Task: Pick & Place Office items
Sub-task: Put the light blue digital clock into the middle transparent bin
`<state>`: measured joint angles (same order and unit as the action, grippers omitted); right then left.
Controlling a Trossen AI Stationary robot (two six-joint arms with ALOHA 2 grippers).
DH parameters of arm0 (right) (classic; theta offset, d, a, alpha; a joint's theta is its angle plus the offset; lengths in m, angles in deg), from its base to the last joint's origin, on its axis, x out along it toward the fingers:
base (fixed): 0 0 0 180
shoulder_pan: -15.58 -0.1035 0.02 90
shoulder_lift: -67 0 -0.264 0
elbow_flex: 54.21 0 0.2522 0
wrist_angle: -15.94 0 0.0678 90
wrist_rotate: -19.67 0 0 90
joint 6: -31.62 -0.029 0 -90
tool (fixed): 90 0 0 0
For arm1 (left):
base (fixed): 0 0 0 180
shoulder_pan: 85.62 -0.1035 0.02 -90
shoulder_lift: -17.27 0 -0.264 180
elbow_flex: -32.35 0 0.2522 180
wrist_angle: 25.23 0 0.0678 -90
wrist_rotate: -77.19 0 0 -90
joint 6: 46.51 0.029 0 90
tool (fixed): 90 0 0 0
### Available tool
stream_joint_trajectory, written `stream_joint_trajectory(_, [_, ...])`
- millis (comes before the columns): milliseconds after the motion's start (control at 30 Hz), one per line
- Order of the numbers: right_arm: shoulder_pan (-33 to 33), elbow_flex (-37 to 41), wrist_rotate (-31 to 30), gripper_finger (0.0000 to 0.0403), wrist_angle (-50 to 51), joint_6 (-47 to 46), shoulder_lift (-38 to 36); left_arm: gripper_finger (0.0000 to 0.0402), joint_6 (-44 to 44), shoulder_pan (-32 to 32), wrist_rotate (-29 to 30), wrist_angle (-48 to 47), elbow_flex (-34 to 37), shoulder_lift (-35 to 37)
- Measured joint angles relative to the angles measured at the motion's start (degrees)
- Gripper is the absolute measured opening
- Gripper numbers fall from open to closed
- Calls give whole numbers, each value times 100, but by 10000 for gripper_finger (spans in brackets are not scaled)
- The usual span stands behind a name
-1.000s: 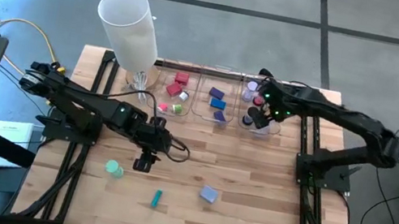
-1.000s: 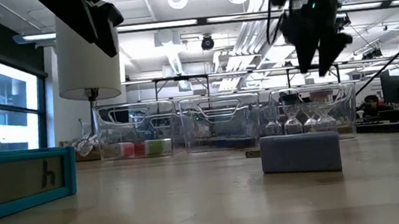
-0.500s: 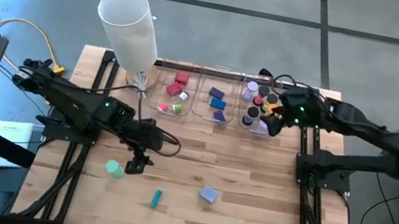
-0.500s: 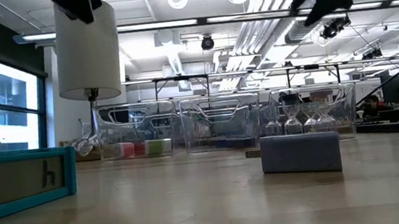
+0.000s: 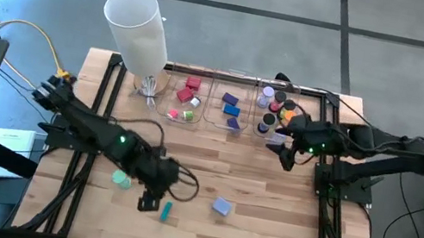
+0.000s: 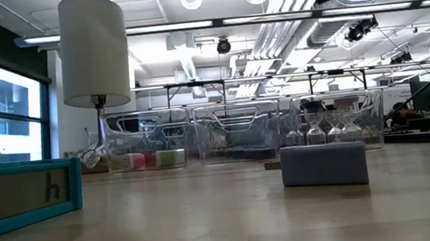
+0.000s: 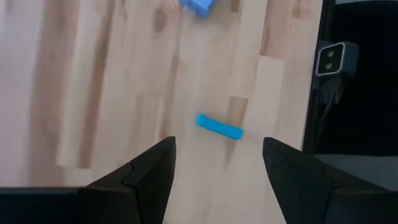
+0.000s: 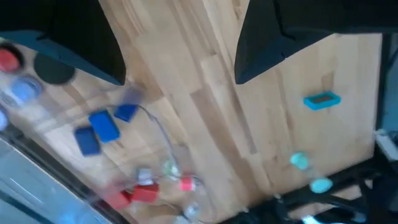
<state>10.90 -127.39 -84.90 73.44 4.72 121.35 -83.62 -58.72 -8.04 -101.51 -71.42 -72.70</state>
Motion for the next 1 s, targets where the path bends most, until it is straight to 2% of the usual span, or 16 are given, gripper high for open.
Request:
stream_joint_trajectory(133, [-333, 210, -32, 289, -315, 130, 6, 234, -840, 259, -155, -452, -500, -553])
stream_joint_trajectory(233, [-537, 363, -36, 289, -536, 203, 4, 234, -1647, 424, -187, -457, -677, -841])
stream_joint_trajectory(433, [-772, 608, -32, 289, -814, 320, 7, 234, -3983, 558, -121, -502, -689, -1194])
stream_joint_trajectory(800, [-890, 800, 26, 289, -844, 294, 7, 234, -4271, 627, -219, 68, -687, -1722])
stream_joint_trajectory(1000, [-891, 799, 346, 289, -845, 289, 7, 234, -4792, 623, -235, 60, -685, -1950])
